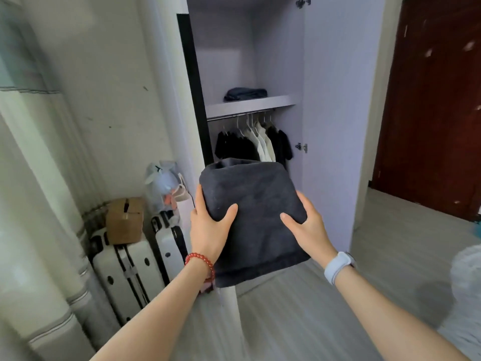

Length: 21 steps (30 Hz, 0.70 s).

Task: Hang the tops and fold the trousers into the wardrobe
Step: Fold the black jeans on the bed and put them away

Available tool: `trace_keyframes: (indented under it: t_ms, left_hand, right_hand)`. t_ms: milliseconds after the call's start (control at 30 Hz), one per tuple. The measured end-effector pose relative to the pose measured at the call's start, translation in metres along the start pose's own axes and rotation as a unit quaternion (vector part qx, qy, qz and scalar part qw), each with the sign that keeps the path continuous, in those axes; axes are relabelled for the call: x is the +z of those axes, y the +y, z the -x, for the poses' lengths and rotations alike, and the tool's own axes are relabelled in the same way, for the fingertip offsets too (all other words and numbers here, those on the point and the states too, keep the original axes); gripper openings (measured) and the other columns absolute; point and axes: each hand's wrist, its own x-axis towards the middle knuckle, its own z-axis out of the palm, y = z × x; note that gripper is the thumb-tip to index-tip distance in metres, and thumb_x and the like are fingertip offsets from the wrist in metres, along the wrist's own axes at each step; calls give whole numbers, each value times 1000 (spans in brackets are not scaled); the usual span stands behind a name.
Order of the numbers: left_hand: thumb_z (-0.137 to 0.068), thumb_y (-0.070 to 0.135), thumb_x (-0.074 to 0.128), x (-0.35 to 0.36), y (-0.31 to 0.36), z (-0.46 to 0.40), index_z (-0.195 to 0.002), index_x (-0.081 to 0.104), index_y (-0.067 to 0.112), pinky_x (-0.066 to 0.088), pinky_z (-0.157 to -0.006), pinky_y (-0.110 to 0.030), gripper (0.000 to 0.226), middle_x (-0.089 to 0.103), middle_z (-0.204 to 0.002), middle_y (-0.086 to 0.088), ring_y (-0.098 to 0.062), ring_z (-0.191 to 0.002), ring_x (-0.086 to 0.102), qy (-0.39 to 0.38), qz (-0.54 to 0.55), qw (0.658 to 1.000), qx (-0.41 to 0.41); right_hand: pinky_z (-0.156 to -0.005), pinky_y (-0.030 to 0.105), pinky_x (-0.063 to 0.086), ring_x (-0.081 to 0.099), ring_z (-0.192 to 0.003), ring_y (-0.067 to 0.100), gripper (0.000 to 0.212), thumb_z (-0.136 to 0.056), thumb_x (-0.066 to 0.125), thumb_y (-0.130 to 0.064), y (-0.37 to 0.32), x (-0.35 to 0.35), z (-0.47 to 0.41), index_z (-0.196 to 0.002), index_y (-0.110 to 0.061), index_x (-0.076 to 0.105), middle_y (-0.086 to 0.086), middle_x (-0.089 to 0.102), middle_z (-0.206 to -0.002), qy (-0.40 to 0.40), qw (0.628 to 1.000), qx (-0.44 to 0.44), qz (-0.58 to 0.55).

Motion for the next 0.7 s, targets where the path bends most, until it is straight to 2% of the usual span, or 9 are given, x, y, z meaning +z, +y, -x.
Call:
trace_keyframes:
  t_ms: [33,100,200,367,433,500,567,700]
  left_hand:
    - [-81,42,67,-1,2,-17,-146,9,43,35,-95,-27,87,36,-142,3,-12,-116,43,-10,-5,1000,10]
    - [-84,38,64,1,8,-45,-147,5,41,33,-96,-27,86,34,-142,1,-9,-112,41,-38,-1,999,22]
    - [-88,35,61,24,9,-86,-147,-1,40,35,-98,-32,85,29,-144,-2,-8,-105,36,-87,13,996,24]
    - [-87,41,59,84,8,-142,-146,-4,43,40,-97,-37,86,28,-143,-4,-10,-96,39,-112,14,993,32]
    - [-88,42,58,108,7,-166,-146,-3,43,40,-95,-35,85,29,-143,-4,-9,-95,39,-104,18,994,41]
    - [-88,42,58,135,6,-198,-146,-2,45,38,-87,-29,83,30,-141,-3,-10,-92,40,-84,30,995,44]
    - [-87,42,58,165,4,-236,-145,0,46,35,-82,-26,82,33,-139,-2,-11,-90,43,-55,33,997,42]
    - [-86,39,61,236,9,-329,-144,4,47,32,-86,-23,82,37,-135,1,-6,-90,42,-24,64,994,81]
  right_hand:
    - [-78,3,43,53,-103,-6,58,-88,61,-13,-3,5,-13,-140,-20,37,-12,52,-126,11,1000,-3,-7]
    - [-80,5,43,53,-106,-4,59,-87,62,-14,-6,10,-36,-141,-21,37,-12,52,-126,30,999,-9,-9]
    - [-80,6,42,52,-101,-9,57,-88,62,-14,-7,2,-77,-139,-23,39,-22,51,-117,59,998,-28,12]
    - [-89,19,42,49,-108,3,57,-87,63,-16,8,-27,-141,-138,-22,40,-15,49,-122,110,992,-38,49]
    - [-86,15,41,49,-110,4,57,-87,64,-17,17,-37,-173,-138,-22,40,-14,49,-125,115,991,-44,59]
    - [-83,12,41,51,-107,1,56,-87,64,-17,25,-44,-214,-138,-22,41,-15,50,-124,116,990,-52,66]
    - [-84,12,43,53,-100,-5,55,-86,64,-17,33,-52,-262,-136,-23,42,-23,52,-116,114,989,-68,70]
    - [-82,5,41,50,-97,-10,56,-87,64,-15,50,-78,-374,-136,-26,40,-30,47,-110,118,984,-114,68]
